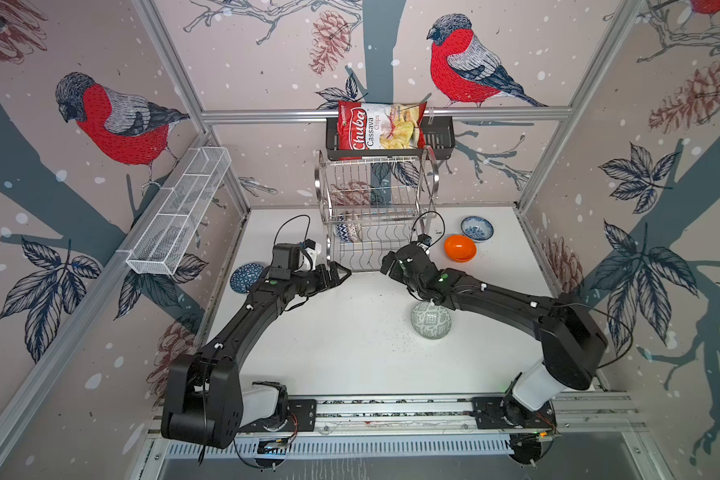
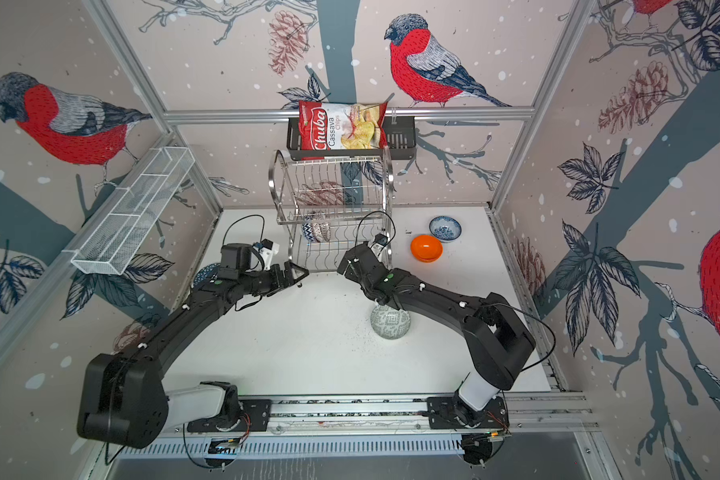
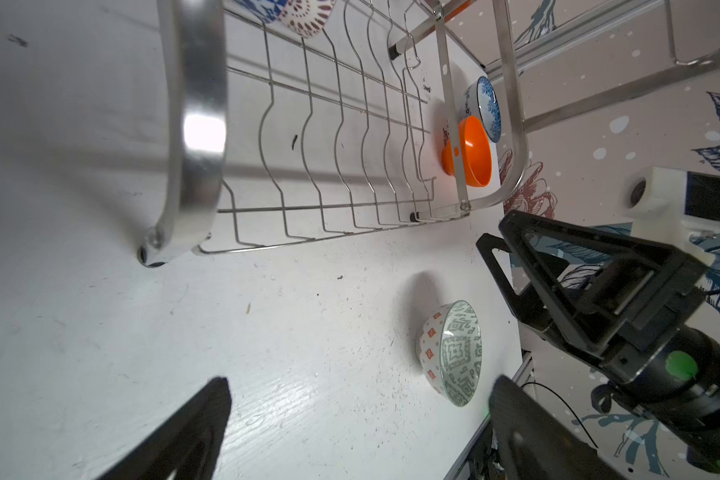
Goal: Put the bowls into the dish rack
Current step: 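Draw the right gripper back out of the rack toward the table, then lower the right gripper onto the green-patterned white bowl rim and grasp it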
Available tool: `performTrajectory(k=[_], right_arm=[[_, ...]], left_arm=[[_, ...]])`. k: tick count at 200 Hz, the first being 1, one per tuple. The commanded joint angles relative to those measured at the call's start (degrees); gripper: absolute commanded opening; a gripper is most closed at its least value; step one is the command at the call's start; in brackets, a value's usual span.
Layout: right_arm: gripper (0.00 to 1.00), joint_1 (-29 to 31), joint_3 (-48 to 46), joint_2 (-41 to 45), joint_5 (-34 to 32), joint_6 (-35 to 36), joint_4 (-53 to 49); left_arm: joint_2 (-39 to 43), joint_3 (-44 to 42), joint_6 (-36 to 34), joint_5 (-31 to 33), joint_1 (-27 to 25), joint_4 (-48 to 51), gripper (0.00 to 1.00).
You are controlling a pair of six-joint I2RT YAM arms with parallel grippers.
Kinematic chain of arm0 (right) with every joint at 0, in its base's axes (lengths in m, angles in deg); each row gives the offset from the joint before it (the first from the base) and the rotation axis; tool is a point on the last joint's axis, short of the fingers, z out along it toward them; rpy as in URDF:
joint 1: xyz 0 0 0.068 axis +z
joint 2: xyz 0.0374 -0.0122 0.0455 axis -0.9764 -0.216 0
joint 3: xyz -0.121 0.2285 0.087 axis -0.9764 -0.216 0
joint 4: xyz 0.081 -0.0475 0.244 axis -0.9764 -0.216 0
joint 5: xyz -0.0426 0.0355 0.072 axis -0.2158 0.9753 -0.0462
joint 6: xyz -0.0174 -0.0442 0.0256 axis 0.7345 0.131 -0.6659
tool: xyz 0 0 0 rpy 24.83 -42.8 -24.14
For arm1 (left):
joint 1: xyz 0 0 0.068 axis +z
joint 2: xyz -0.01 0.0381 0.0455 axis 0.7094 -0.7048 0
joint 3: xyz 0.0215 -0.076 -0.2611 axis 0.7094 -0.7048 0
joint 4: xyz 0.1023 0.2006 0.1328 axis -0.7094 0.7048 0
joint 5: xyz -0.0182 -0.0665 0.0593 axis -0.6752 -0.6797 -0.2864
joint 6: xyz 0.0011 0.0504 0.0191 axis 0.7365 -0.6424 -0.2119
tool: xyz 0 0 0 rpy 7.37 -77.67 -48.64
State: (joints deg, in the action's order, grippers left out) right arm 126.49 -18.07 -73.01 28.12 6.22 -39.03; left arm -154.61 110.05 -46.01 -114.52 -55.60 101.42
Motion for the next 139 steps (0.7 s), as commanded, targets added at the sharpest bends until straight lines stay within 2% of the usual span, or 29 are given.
performTrajectory(k=[1,57,97,139], right_arm=[[1.00,-0.22,-2.13,1.57,-6.04,-2.04,-8.19],[1.00,-0.78,-9.35,10.58,-13.76,-3.84,-18.23],[0.97,-2.19,-17.37,18.66,-9.89,-7.65,-21.85],[0.90,-2.85,-26.90,27.63,-4.26,-8.18,-16.72]], left_arm=[[-0.20,0.05,-1.11,0.44,-2.02,0.60,0.97],[-2.70,1.00,0.41,2.12,-7.90,-0.25,0.97],[-7.96,2.93,2.16,2.41,-11.61,-3.57,0.97],[-11.87,6.68,1.60,2.41,-14.75,-3.14,0.97]])
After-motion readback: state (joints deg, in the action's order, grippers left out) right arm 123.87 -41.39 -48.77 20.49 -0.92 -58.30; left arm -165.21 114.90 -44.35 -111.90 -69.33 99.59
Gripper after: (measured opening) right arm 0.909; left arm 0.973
